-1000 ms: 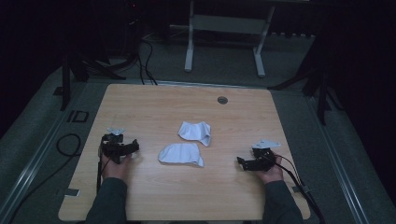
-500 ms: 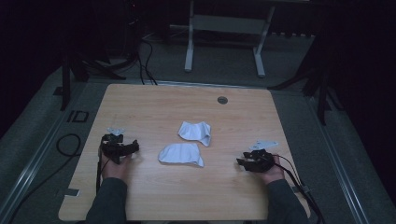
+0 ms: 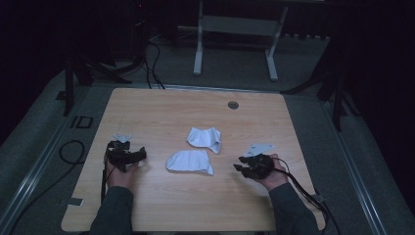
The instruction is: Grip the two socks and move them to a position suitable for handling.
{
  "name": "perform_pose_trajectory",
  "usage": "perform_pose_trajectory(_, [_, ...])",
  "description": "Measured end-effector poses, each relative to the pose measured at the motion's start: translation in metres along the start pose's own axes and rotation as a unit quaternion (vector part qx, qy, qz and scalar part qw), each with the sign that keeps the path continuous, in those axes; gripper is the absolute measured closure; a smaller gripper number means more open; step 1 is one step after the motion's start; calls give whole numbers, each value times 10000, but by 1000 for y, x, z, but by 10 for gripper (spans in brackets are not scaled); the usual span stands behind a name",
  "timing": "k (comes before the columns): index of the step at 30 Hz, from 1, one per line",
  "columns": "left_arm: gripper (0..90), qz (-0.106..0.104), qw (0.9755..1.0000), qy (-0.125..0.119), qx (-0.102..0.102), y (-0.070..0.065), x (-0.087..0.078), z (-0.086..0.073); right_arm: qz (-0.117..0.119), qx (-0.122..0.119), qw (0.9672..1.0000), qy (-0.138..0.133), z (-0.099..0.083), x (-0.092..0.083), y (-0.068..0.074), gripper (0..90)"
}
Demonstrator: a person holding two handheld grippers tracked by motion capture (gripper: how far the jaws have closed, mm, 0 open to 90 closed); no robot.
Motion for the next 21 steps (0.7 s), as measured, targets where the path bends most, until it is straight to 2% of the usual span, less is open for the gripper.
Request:
perform_pose_trajectory(3, [147, -9, 10000, 17, 13, -1, 0, 0, 60, -152, 9998, -76, 13, 4, 11, 682])
perform_pose_trajectory(8, [148, -20, 10000, 25, 30, -1, -1, 0, 300, -325, 9988, -194, 35, 17, 29, 732])
perform_pose_trajectory(13, [148, -39, 10000, 39, 39, -3, -1, 0, 467, -471, 9976, -189, 49, 32, 46, 768])
perform_pose_trajectory(17, [149, -99, 9999, 62, 96, -6, -1, -1, 517, -450, 9976, -94, 55, 46, 55, 813])
perform_pose_trajectory(19, [149, -108, 9999, 62, 115, -6, -1, -1, 633, -281, 9975, -144, 56, 55, 56, 835])
perform_pose_trajectory(21, [149, -111, 9998, 64, 117, -6, -1, -1, 636, -166, 9978, -90, 54, 64, 55, 841])
Point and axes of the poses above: each handheld gripper's, and its own axes: x roughly forward along the jaws, z roughly out of its top, y roughly to its left, the point moved 3 cm from there along x, roughly forward along the jaws, and after that the axes turned 8 degrees about -z, right-handed, at the moved point
